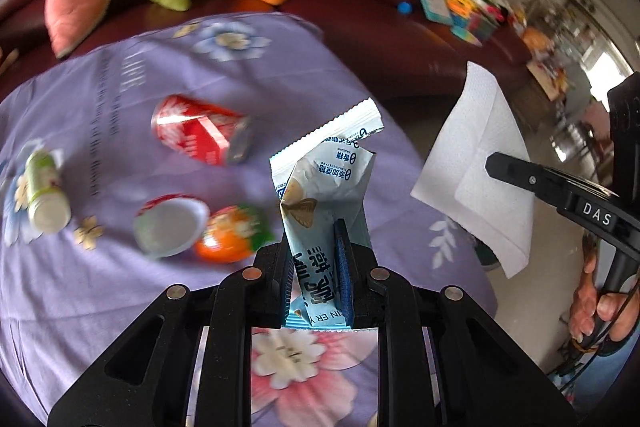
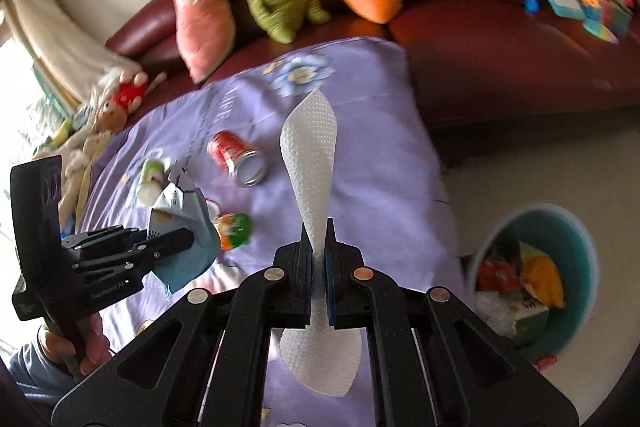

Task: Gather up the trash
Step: 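Carry the wrapper and tissue over the teal bin and open both tools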

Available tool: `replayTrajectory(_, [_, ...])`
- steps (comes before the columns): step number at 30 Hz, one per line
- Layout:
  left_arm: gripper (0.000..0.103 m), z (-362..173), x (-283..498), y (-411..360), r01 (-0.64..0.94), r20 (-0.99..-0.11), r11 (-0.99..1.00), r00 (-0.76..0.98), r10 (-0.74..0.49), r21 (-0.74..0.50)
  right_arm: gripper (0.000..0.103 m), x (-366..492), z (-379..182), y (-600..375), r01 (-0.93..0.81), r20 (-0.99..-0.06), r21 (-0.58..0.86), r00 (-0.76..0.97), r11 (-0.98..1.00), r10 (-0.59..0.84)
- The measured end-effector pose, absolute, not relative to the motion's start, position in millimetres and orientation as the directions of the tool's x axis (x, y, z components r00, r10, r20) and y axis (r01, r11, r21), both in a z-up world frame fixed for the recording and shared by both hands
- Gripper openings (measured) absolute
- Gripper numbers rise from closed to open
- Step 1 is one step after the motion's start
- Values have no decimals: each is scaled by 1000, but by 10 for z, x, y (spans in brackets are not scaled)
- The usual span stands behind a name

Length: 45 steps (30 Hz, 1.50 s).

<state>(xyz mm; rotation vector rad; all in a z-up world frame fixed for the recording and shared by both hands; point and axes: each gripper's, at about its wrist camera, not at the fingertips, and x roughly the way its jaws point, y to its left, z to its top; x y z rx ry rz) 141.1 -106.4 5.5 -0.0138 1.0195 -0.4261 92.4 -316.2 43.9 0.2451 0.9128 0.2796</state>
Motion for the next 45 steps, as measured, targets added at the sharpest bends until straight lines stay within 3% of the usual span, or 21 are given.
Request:
replayTrajectory(17, [20, -42, 1385, -2293, 502, -855, 850, 359, -374, -161, 5, 437, 232, -4635, 129, -687, 395, 699, 910, 199])
replayTrajectory(32, [20, -328, 1557, -3178, 578, -871, 790, 262, -415, -202, 9, 490, -249, -5334, 303, -762, 355, 641, 884, 86])
replayTrajectory(38, [20, -500, 1627, -3289, 567, -881, 794, 233, -412, -221, 9, 649, -554, -5354, 292, -792, 391, 591, 873, 157])
replayTrajectory(39, [20, -524, 1635, -3303, 566, -883, 794, 229, -411, -223, 11, 668, -604, -5357, 293, -796, 399, 582, 869, 169])
replayTrajectory(41, [20, -570, 1640, -3346, 568, -885, 792, 220, -410, -225, 24, 695, -695, -5374, 304, -801, 418, 568, 856, 189])
replayTrajectory(42, [20, -581, 1646, -3363, 570, -886, 790, 218, -410, -226, 39, 686, -718, -5391, 308, -799, 428, 569, 850, 196])
replayTrajectory(43, [20, -591, 1656, -3387, 573, -886, 788, 214, -410, -226, 45, 677, -718, -5401, 312, -796, 433, 572, 846, 197])
replayTrajectory(45, [20, -611, 1677, -3425, 576, -887, 785, 208, -413, -231, 49, 660, -690, -5425, 316, -793, 431, 579, 845, 188])
